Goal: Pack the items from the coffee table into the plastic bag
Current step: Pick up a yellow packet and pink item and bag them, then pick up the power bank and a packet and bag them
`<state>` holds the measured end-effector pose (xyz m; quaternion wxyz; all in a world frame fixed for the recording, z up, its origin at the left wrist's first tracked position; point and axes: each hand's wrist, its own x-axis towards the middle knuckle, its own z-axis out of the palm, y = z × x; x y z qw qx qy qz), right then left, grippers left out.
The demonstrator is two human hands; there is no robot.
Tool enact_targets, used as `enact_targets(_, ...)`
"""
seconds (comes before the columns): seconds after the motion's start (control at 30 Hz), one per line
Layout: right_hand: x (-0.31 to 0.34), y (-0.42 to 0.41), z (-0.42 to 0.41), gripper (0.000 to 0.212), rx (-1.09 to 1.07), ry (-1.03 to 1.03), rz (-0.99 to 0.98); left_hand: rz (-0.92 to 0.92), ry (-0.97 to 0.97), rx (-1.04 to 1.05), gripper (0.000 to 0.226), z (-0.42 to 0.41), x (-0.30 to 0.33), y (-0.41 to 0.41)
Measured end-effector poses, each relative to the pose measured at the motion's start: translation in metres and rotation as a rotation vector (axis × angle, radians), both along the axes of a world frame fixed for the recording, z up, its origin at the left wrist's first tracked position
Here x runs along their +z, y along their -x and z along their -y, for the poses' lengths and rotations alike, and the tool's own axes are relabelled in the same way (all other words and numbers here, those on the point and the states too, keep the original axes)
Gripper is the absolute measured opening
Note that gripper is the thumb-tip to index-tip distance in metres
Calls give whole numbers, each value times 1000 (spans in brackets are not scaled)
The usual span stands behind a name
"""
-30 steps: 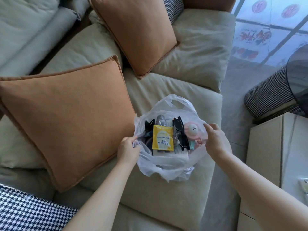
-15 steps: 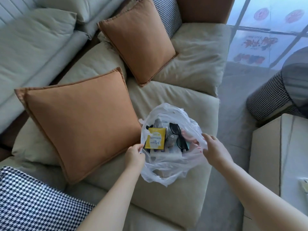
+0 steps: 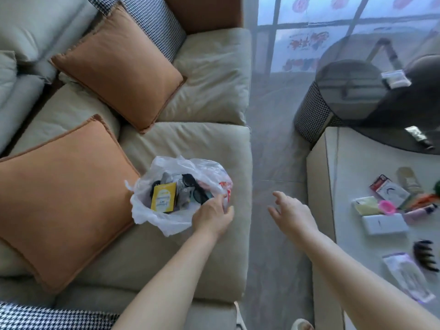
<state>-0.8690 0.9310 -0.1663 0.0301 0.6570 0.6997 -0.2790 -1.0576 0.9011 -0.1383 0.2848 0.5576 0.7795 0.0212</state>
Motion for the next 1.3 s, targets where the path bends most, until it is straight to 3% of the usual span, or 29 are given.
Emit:
enact_targets(0.17, -14, -101, 30, 40, -104, 47, 96, 53, 110, -145, 39, 2, -7, -99)
enact_targets(0.43, -29, -245, 100, 39, -339, 131, 52, 25, 294, -364, 37, 24, -33, -245)
enact_targets(0.73, -69, -349, 167, 36, -502, 320, 175, -18, 479, -597, 39, 50, -77, -348)
enact_targets(1.17, -167, -391, 96, 38, -684, 390, 91, -81, 325, -806, 42, -64, -187, -428)
enact_targets(1.3, -201, -388, 78, 68, -733, 426, 121, -144, 246, -894, 39, -93, -224, -456)
